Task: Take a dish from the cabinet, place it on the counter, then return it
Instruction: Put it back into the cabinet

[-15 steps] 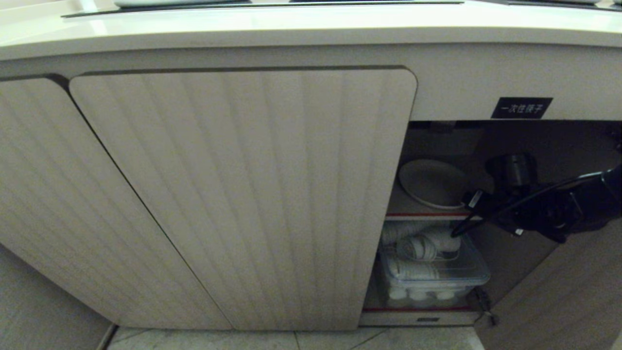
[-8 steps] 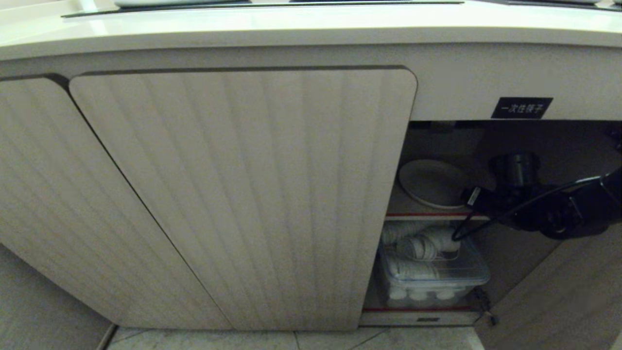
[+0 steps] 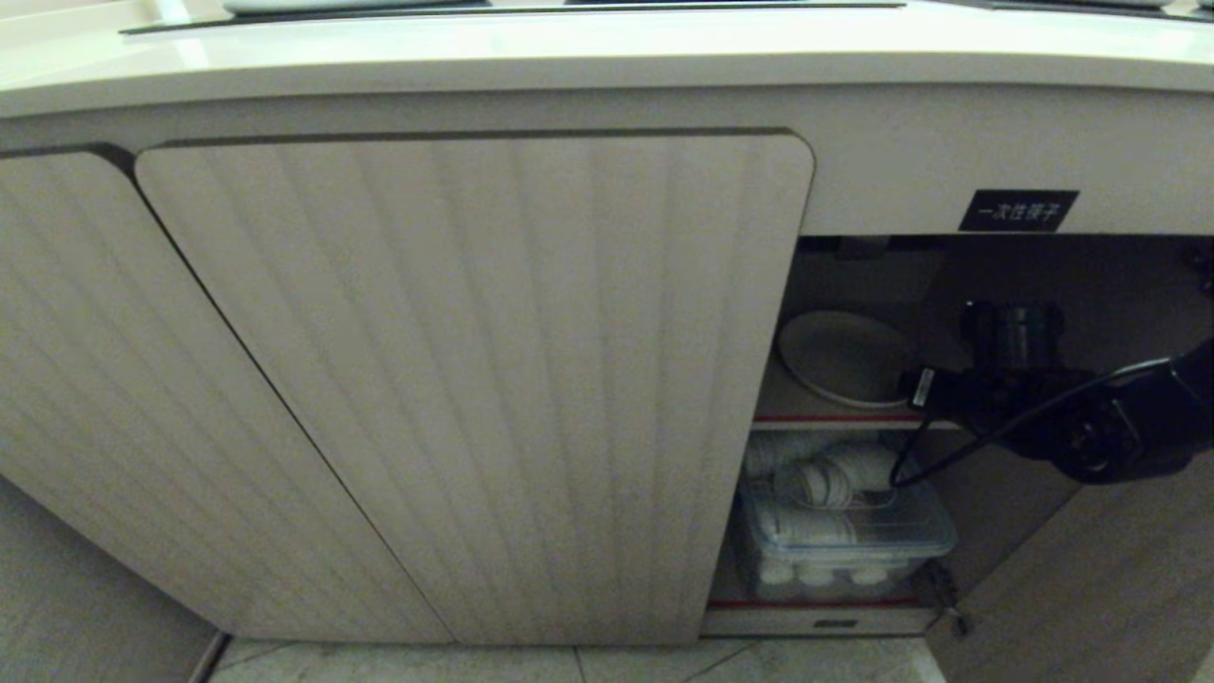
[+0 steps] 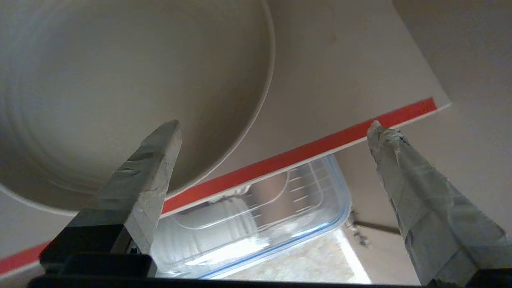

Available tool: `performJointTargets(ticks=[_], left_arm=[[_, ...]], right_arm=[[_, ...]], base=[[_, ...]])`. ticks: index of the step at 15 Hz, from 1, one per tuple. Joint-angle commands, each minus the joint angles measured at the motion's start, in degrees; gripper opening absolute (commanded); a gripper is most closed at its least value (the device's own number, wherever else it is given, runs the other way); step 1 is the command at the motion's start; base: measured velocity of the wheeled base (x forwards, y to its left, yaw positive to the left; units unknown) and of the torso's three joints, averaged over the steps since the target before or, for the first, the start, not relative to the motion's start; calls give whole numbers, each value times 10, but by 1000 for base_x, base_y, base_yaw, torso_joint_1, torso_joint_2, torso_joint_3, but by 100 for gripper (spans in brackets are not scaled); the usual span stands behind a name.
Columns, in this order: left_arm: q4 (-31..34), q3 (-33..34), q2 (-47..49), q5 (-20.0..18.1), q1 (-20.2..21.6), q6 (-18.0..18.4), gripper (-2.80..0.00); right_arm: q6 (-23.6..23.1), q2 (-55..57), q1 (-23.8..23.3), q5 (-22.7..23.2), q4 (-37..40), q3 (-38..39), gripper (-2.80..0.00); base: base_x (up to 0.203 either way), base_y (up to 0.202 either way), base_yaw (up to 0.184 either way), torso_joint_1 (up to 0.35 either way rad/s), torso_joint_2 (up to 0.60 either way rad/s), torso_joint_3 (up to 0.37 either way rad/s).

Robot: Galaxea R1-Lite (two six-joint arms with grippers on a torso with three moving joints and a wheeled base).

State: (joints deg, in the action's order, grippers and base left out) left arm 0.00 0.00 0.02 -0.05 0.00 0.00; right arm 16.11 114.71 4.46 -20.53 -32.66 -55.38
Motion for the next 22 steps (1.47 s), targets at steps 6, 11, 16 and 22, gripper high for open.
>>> performJointTargets(ticks=[6,11,16,22], left_arm=[[0,0,0,0,0,0,0],[0,0,0,0,0,0,0],[0,0,0,0,0,0,0],[0,0,0,0,0,0,0]], right_arm=[[-59,-4,0,3,-62,32,0],[-64,-7,5,4,-76,43,0],[-64,-10,6,3,-78,43,-280],[-64,-17,14,3,-85,44,-280]], base=[[0,0,0,0,0,0],[0,0,0,0,0,0],[0,0,0,0,0,0],[0,0,0,0,0,0]])
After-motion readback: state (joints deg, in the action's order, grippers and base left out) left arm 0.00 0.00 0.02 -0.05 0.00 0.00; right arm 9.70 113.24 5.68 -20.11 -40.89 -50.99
